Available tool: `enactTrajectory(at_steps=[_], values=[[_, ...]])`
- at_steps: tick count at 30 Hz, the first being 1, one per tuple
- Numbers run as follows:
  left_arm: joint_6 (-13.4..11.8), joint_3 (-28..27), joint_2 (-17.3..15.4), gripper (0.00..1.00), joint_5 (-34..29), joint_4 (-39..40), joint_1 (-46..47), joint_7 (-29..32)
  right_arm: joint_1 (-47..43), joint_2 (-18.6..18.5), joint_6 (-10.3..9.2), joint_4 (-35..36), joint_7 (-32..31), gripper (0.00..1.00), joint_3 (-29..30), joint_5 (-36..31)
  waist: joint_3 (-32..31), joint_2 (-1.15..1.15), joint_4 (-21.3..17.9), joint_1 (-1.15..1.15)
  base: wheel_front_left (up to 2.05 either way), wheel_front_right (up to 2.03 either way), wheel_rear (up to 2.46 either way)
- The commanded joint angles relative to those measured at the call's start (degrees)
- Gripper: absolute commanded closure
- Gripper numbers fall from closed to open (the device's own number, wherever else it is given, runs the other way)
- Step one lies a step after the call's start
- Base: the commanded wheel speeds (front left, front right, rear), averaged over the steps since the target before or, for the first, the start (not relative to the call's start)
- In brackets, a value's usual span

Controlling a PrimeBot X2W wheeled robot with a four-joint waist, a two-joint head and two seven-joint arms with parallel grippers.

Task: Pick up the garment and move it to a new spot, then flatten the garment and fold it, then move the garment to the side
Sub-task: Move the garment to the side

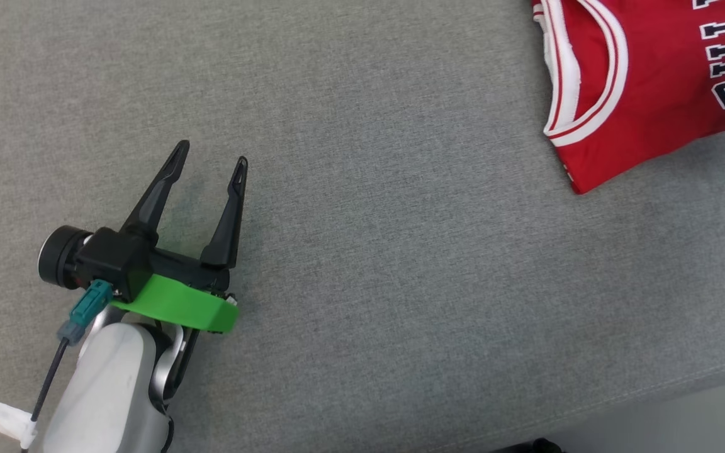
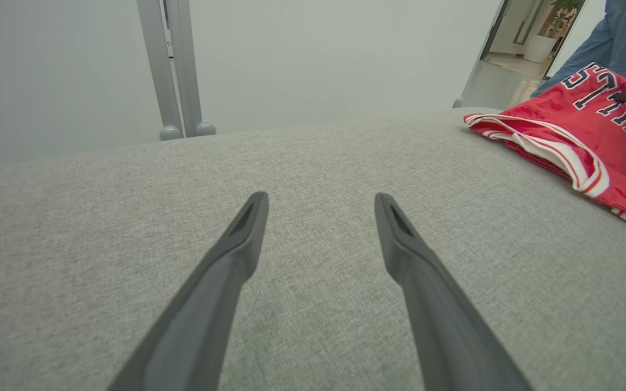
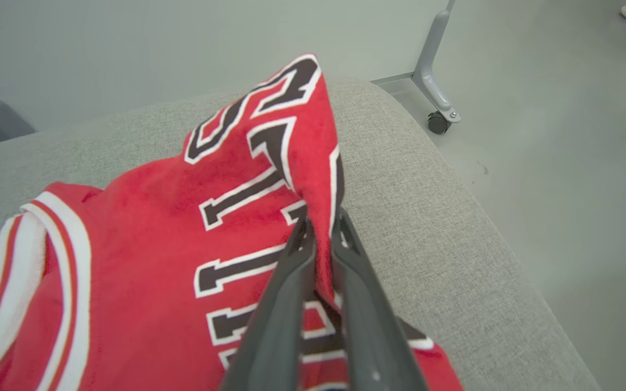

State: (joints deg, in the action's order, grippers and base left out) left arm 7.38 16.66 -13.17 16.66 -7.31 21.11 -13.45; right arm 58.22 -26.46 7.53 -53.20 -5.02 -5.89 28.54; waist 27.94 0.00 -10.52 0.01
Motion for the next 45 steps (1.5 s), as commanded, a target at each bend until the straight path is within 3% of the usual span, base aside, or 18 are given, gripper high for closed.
enactTrajectory(at_steps=[1,2,9,19,24,31,37,45], values=[[0.2,-0.1,0.0,0.0,0.0,-0.2,1.0,-0.3,1.3,-0.1,-0.08,-1.3,1.6,0.07,0.1,-1.3,1.9,0.0,2.5,-0.01,0.0,0.0,0.0],[0.2,-0.1,0.1,0.0,0.2,-0.5,1.1,-0.4,1.7,0.5,-0.07,-2.1,2.7,0.0,0.0,-1.6,1.5,0.0,2.7,-0.01,0.0,0.0,0.0],[-0.3,-0.9,1.4,0.0,1.4,-3.1,-1.4,-1.3,-1.5,3.5,-0.07,-0.6,12.0,0.0,-4.9,-1.9,-5.4,0.0,4.0,-0.01,0.0,0.0,0.0],[-1.4,-5.6,2.5,0.0,2.9,-3.4,-8.0,-1.8,-13.2,2.0,-0.08,15.8,17.1,0.0,-11.4,3.6,-17.7,0.0,5.6,-0.01,0.0,0.0,0.0],[-1.7,-8.3,3.5,0.0,3.2,-2.6,-11.2,-1.7,-22.7,1.1,-0.08,25.0,17.9,0.0,-9.4,4.7,-21.9,0.0,7.3,-0.01,0.0,0.0,0.0],[-2.5,-12.0,4.6,0.0,2.6,-1.8,-16.1,-1.7,-40.7,4.4,-0.09,37.7,19.1,0.0,-6.2,6.1,-26.1,0.0,9.6,-0.01,0.0,0.0,0.0],[-2.4,-14.2,6.2,0.0,2.1,-2.0,-18.9,-1.7,-49.7,6.8,-0.07,41.0,19.8,0.0,-4.3,1.8,-27.8,0.0,10.3,-0.01,0.0,0.0,0.0],[-1.5,-16.2,7.9,0.0,0.8,-3.2,-20.8,-1.7,-54.8,11.6,-0.07,43.4,20.2,0.0,0.4,-3.7,-28.3,0.0,10.4,-0.01,0.0,0.0,0.0]])
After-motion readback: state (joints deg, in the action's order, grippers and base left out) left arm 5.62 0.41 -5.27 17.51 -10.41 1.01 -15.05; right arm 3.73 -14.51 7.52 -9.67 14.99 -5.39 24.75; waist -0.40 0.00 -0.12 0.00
